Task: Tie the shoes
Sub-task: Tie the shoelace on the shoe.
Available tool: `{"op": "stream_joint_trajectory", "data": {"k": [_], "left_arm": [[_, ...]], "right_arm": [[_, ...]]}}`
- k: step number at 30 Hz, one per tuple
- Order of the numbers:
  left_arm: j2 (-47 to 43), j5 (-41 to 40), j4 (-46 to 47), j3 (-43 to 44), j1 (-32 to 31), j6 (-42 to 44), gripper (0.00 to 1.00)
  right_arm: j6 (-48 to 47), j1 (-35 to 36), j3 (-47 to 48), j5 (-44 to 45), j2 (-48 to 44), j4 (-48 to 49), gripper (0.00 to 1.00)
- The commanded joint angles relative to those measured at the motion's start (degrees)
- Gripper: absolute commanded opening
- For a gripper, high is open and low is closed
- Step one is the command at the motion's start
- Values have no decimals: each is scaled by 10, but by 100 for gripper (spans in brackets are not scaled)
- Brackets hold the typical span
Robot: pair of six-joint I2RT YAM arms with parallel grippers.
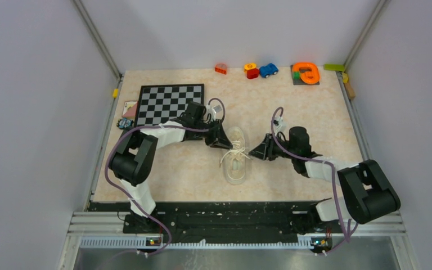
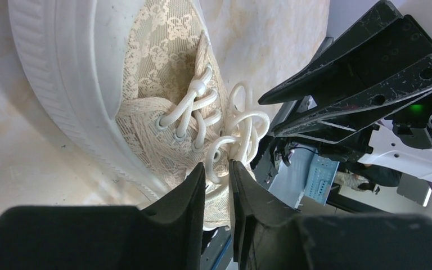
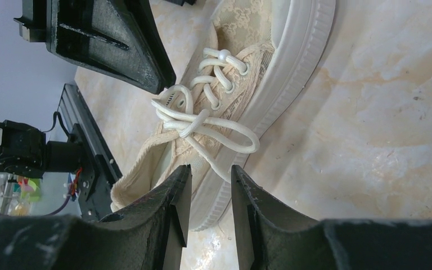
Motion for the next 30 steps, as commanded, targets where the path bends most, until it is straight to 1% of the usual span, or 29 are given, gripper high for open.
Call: {"op": "stream_joint_trajectory", "data": {"k": [1, 6, 7, 10, 19, 23, 26, 30], "left_arm": [[5, 9, 31, 0, -2, -13, 26], [6, 19, 36, -5, -7, -26, 24], [6, 21, 55, -7, -8, -28, 23], [9, 30, 72, -14, -8, -40, 21], [21, 34, 72, -13, -8, -37, 20], [28, 36, 79, -10, -8, -40, 14], [26, 39, 92, -11, -8, -45, 0], [21, 42, 111, -11, -1, -53, 0]], "right_arm": [[-7, -9, 10, 1, -17, 14, 34], [-7, -9, 10, 1, -18, 13, 34], [-7, -8, 11, 1, -17, 13, 34], [-7, -8, 11, 3, -15, 14, 35], [-7, -9, 11, 11, -12, 15, 37], [-7, -9, 12, 15, -8, 15, 37], [-9, -9, 14, 18, -3, 16, 38], [-11, -9, 17, 18, 2, 18, 38]]}}
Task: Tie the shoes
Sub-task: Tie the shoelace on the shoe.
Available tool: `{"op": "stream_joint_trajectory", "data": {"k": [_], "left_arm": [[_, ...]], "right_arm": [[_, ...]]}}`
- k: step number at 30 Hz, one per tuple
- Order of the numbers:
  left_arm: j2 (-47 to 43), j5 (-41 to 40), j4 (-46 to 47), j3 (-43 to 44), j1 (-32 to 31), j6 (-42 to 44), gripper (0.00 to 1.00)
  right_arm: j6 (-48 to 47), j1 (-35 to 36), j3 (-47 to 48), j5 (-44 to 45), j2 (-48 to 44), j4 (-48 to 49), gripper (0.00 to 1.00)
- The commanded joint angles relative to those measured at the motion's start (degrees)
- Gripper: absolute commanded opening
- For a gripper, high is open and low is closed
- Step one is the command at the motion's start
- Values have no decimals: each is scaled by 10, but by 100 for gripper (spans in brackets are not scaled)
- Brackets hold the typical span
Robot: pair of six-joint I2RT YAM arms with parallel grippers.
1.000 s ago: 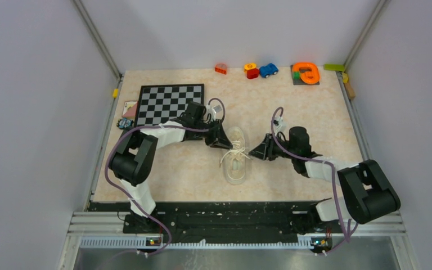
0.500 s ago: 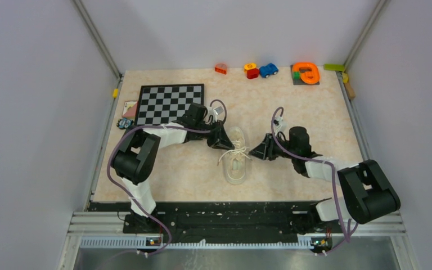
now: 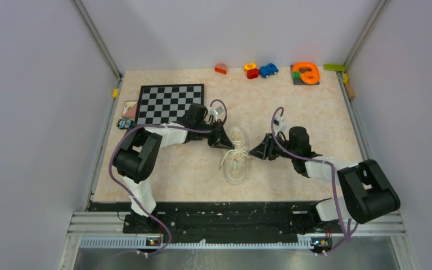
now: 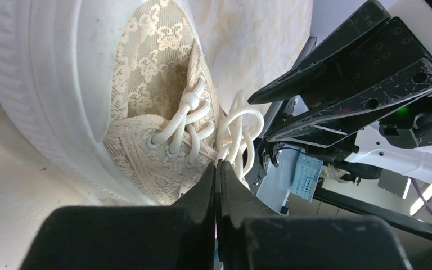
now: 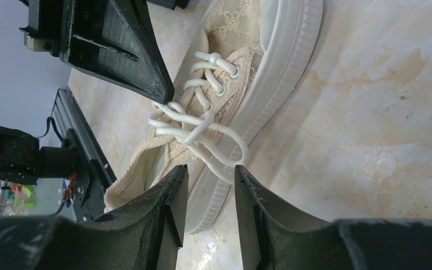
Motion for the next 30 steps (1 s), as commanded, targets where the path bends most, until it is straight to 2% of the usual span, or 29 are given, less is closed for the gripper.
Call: {"op": "stream_joint_trajectory", "data": {"k": [1, 15, 16, 17, 19, 22, 27, 30], "left_arm": [[-8, 16, 44, 1, 6, -7, 0], [-38, 39, 37, -4, 13, 7, 0], [-43, 36, 28, -6, 13, 17, 5], [-50, 25, 16, -8, 13, 26, 17], [-66, 2, -4, -17, 16, 48, 25], [-92, -11, 2, -33, 22, 78, 29], [-122, -23, 3, -42, 23, 175, 36], [-148, -48, 32, -61, 23, 205, 38]], "right_arm": [[-11, -9, 18, 4, 5, 18, 38], [-25, -8, 46, -9, -12, -10, 39], [-28, -8, 49, -7, -12, -16, 39], [-29, -8, 50, -7, -14, -18, 39], [-30, -8, 51, -4, -18, -20, 39], [-35, -8, 52, 0, -24, -29, 39], [-45, -8, 54, 16, -44, -57, 39], [-41, -8, 65, 57, -63, -82, 39]]}}
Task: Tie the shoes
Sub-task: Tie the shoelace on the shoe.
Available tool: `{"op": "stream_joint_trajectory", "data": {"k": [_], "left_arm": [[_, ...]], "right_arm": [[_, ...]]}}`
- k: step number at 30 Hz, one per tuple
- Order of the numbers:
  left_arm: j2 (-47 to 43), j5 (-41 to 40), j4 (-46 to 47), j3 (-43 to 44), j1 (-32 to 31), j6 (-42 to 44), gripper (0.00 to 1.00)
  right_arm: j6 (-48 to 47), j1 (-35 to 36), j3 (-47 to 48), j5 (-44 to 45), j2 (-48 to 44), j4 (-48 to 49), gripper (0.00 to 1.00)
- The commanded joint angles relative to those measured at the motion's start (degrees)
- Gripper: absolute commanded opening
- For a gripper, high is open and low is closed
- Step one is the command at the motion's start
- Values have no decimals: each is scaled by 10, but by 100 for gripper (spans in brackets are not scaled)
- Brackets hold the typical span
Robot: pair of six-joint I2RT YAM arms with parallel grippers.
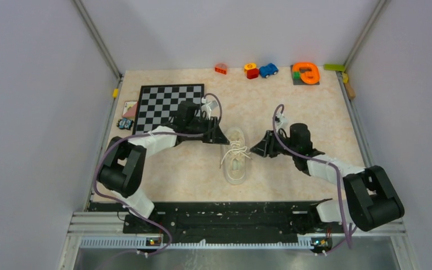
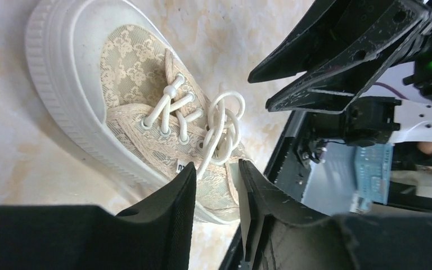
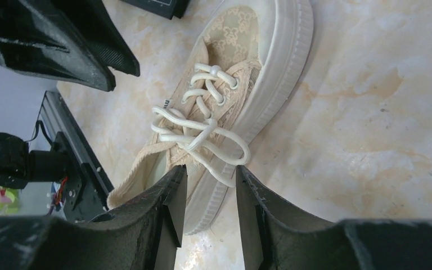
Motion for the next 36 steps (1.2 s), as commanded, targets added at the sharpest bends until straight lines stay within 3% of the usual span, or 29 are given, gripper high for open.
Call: {"op": "stream_joint_trajectory", "data": {"k": [1, 4, 7, 12, 14, 17, 22, 28, 33, 36], "left_arm": [[-56, -37, 48, -30, 1, 85, 39], [-81, -59, 105, -66, 2, 103, 44], [-65, -63, 170, -93, 1, 101, 41], [-29, -33, 213, -108, -3, 61, 36], [-46, -32, 246, -131, -6, 46, 43], [-79, -69, 227, -138, -6, 40, 42], [-98, -72, 174, -127, -12, 33, 30], [-95, -69, 132, -129, -35, 86, 32], [-56, -44, 200, -141, -39, 88, 34], [-45, -56, 189, -128, -42, 102, 36]], "right_arm": [[-11, -8, 41, 61, -39, -21, 41], [-22, -8, 51, 84, -36, 13, 47], [1, -8, 51, 75, -5, 49, 47], [57, -7, 39, 79, -36, 35, 48], [53, 8, 52, 111, -70, -18, 49], [31, 19, 58, 149, -112, -92, 50], [24, 20, 47, 148, -158, -141, 49], [6, 24, 58, 152, -177, -176, 49], [8, 24, 70, 143, -176, -196, 49], [1, 24, 82, 146, -177, -210, 49]]}}
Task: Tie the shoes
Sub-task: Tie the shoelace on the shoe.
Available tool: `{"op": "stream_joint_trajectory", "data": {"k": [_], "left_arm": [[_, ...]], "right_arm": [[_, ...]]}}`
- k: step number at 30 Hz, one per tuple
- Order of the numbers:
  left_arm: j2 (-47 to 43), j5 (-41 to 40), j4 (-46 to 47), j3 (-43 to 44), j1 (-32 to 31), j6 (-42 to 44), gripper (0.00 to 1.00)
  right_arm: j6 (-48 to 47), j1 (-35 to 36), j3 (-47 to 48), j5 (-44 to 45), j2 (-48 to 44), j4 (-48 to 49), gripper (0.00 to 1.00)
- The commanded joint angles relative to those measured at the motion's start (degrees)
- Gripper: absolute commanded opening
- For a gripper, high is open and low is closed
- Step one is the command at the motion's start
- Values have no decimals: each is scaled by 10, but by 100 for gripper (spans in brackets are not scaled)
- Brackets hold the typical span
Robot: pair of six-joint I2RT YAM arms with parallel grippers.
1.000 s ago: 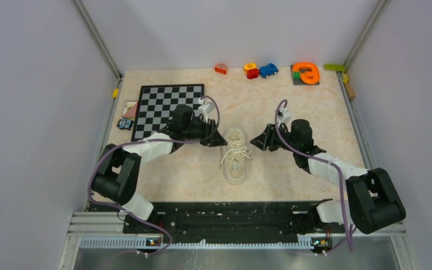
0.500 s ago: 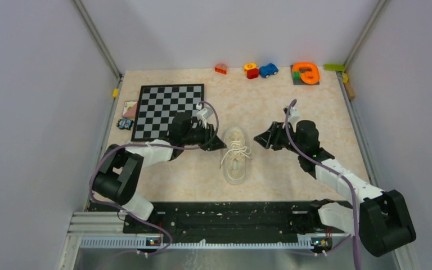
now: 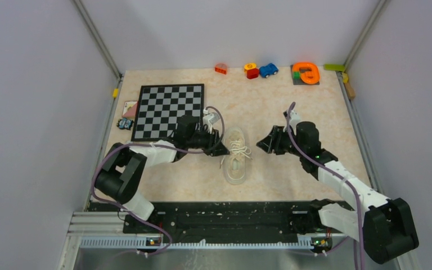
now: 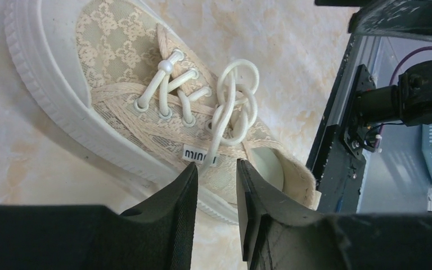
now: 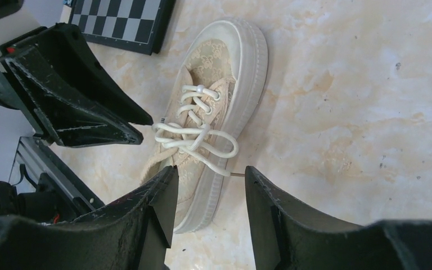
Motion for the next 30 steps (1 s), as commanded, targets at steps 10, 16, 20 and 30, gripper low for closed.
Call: {"op": "stream_joint_trajectory", "data": {"k": [10, 16, 20, 30], "left_arm": [[39, -27, -21, 35, -10, 75, 38], [52, -22, -60, 52, -15, 101, 30], [54, -28, -104, 64, -15, 129, 25], [45, -39, -181, 125, -16, 181, 0]], "right_arm": [[-11, 7, 64, -8, 0, -23, 49], [-9, 7, 60, -12, 9, -16, 48], [-3, 7, 59, -13, 18, -7, 48], [-17, 7, 65, -18, 45, -8, 45]]}}
